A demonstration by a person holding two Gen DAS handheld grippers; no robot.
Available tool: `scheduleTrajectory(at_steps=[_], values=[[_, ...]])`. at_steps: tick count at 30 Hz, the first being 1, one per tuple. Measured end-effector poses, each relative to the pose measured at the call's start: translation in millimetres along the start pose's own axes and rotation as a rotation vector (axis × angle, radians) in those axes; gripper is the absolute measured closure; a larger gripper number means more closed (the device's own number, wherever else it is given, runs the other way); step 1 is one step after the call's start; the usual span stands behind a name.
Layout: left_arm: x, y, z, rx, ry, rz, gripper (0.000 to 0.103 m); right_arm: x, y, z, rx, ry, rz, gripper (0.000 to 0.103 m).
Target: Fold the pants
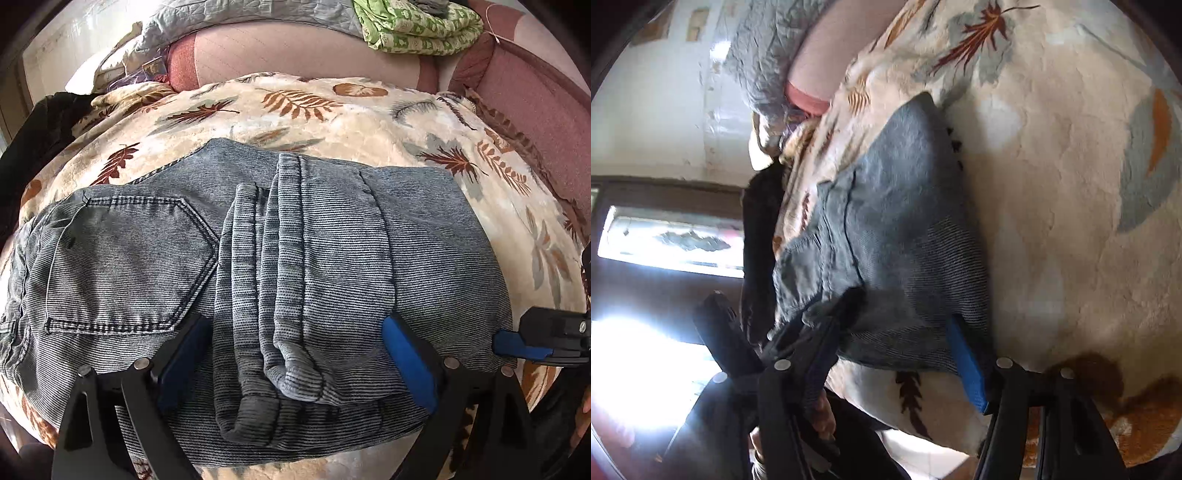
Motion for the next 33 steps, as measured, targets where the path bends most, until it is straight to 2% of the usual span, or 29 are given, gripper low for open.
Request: scheduleTrajectory(at_steps=[2, 5, 10, 12, 13, 14, 16, 20, 21, 23, 25, 29, 31, 33], values=[[3.1, 1.9, -5.9, 0.008, -0.02, -0.035, 0.008, 6.5, 2.6, -7.2, -0.004, -0.011, 0.001, 0.039], [5.4, 3.4, -14.2, -0.01, -0.016, -0.043, 0.008, 29.4, 12.1, -10.9, -0.015, -0.047, -0.084, 0.039], [6.9, -1.3, -10.6, 0.012, -0.01, -0.047, 0.008, 57.3, 55.7, 8.4, -0.036, -0.032, -0.126, 0.038], [7.9, -1.8, -9.5, 0.014, -0.015, -0.054, 0.008, 45.7, 67.9, 30.3, 0.023, -0.036, -0.097, 0.037], [7.9, -1.8, -9.3, 0.015, -0.017, -0.057, 0.008, 30.8, 69.5, 42.7, 0.046, -0.094, -0.052, 0.037], [8.0, -1.4, -9.2, 0.017, -0.021, -0.059, 0.008, 17.4, 69.3, 52.6, 0.071, -0.105, -0.013, 0.038], [7.9, -0.5, -9.7, 0.016, -0.025, -0.055, 0.008, 19.2, 72.1, 46.9, 0.045, -0.073, 0.007, 0.039], [9.8, 0.3, -9.4, 0.014, -0.031, -0.056, 0.008, 44.8, 65.5, 23.5, -0.001, -0.074, -0.091, 0.037], [10.7, 0.3, -8.5, 0.014, -0.031, -0.061, 0.008, 43.2, 62.6, 21.4, -0.009, -0.075, -0.093, 0.031], [11.0, -0.4, -5.1, 0.023, -0.032, -0.073, 0.008, 23.6, 55.9, 32.7, 0.027, -0.152, -0.084, 0.025], [9.9, 0.0, -7.7, 0.022, -0.026, -0.058, 0.008, 19.4, 54.8, 29.6, 0.008, -0.122, -0.075, 0.025], [17.6, 0.9, -30.2, -0.037, -0.026, -0.084, 0.008, 49.4, 41.4, 4.1, -0.031, -0.068, -0.132, 0.025], [25.3, -0.7, -41.9, -0.075, -0.027, -0.112, 0.008, 54.0, 21.3, 1.8, -0.015, -0.034, -0.161, 0.025], [33.5, -4.3, -45.7, -0.075, -0.047, -0.156, 0.008, 33.8, 3.0, 20.2, 0.051, -0.119, -0.178, 0.024]])
Point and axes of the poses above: each gripper's, at about its wrist camera, not at the fingertips, and z roughly the way its jaws point, x to its left, y to its top, the point moved 5 cm from there along z, roughly the way its jaws point, and after that the axes turned 2 degrees about -x, right-handed, at the moved point
